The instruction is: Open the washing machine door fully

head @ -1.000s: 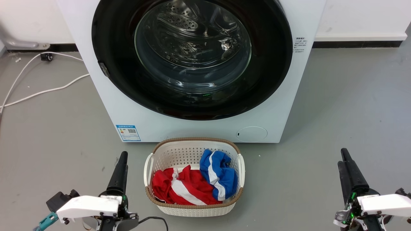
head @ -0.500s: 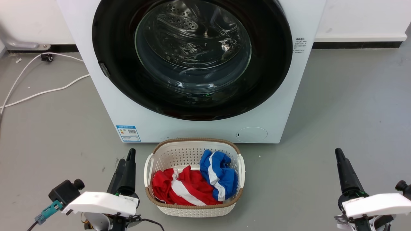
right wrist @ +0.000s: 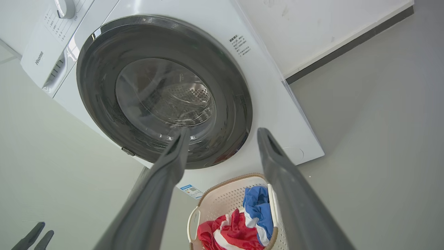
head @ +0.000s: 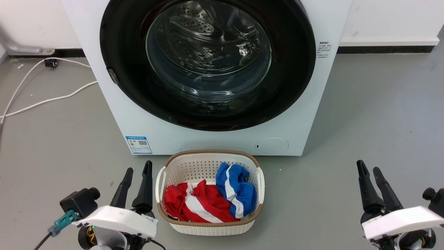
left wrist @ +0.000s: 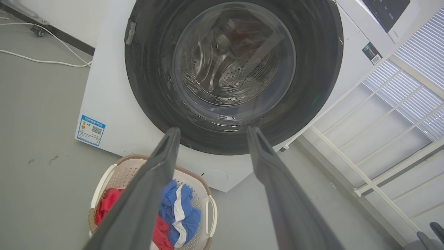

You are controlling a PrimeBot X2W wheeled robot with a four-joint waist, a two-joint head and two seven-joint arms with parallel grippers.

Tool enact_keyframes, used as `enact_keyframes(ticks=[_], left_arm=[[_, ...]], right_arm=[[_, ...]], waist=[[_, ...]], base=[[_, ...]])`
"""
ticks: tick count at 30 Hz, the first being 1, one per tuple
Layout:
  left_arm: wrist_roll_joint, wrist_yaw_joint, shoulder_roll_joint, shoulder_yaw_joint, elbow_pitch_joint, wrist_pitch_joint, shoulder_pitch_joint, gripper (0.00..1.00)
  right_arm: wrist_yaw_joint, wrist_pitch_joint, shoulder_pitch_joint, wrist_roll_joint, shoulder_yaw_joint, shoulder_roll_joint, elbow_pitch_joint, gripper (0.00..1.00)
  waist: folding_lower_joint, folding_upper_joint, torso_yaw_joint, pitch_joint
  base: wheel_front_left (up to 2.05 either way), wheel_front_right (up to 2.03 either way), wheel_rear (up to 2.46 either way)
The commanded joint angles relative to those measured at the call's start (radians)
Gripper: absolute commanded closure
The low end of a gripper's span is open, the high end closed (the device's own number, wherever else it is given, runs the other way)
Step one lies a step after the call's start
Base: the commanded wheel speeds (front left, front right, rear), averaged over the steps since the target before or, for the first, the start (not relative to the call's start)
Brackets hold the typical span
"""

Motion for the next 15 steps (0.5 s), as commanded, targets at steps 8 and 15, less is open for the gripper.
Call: enact_keyframes(ticks=[8,15], left_arm=[[0.125,0.010,0.021,-0.028,-0.006,-0.029,-0.020,0.00],[0.207,0.018,0.029,-0.049,0.002,-0.048,-0.025,0.00]], right_arm=[[0.002,-0.007,0.004,-0.134,0.010,-0.008,-0.037,0.00],[0.002,-0.003,0.013,-0.229,0.011,-0.011,-0.047,0.00]], waist=[[0.0000,0.0000,-0.002,-0.002],[0.0000,0.0000,-0.001,-0.003]], base=[[0.00,0.00,0.00],[0.00,0.00,0.00]])
